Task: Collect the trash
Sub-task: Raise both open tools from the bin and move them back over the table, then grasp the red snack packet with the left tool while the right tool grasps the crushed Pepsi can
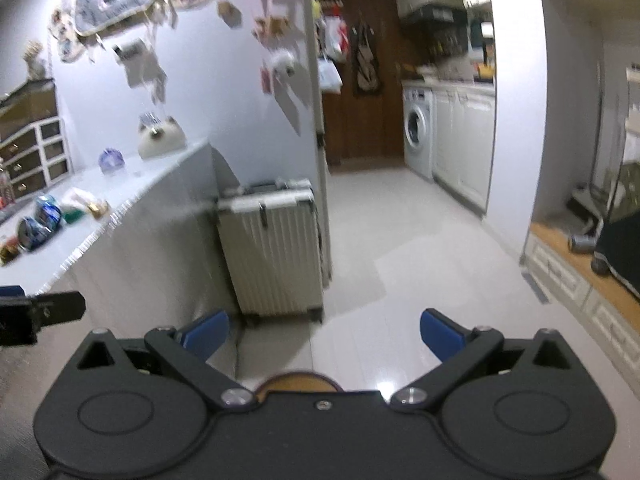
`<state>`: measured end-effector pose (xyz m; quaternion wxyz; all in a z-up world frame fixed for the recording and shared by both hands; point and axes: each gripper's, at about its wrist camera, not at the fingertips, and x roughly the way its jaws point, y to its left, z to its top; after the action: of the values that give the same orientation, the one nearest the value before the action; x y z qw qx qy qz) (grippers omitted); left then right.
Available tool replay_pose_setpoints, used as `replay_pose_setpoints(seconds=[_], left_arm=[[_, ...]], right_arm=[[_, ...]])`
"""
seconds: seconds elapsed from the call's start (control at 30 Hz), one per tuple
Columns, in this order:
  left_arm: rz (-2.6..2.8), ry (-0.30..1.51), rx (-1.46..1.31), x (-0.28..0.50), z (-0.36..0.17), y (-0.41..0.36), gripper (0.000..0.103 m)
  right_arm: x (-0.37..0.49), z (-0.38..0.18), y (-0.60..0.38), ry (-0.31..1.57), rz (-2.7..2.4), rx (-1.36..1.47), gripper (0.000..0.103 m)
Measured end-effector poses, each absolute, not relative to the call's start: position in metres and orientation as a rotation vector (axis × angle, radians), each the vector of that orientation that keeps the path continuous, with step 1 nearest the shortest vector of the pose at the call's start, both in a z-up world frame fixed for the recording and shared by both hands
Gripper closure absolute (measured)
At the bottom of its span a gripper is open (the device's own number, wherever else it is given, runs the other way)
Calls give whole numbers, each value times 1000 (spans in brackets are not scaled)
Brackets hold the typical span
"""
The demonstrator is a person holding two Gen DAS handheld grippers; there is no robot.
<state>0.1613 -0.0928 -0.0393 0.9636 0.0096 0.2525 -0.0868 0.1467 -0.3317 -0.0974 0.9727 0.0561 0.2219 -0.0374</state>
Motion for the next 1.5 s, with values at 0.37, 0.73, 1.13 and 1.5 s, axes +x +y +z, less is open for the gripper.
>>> replay_pose_setpoints(seconds=[0.37, 0.73, 1.13, 1.5], left_arm=[[-67, 296, 30, 126, 48, -15, 0], [125, 271, 45, 174, 85, 91, 0], [267, 399, -24, 268, 52, 183, 0], [320, 603, -78, 366, -16, 225, 0]], right_arm=[[155, -28, -273, 307, 22, 110, 0], [210, 16, -189, 278, 166, 83, 0], [293, 24, -114, 339, 262, 72, 0], [353, 9, -58, 423, 369, 99, 11]])
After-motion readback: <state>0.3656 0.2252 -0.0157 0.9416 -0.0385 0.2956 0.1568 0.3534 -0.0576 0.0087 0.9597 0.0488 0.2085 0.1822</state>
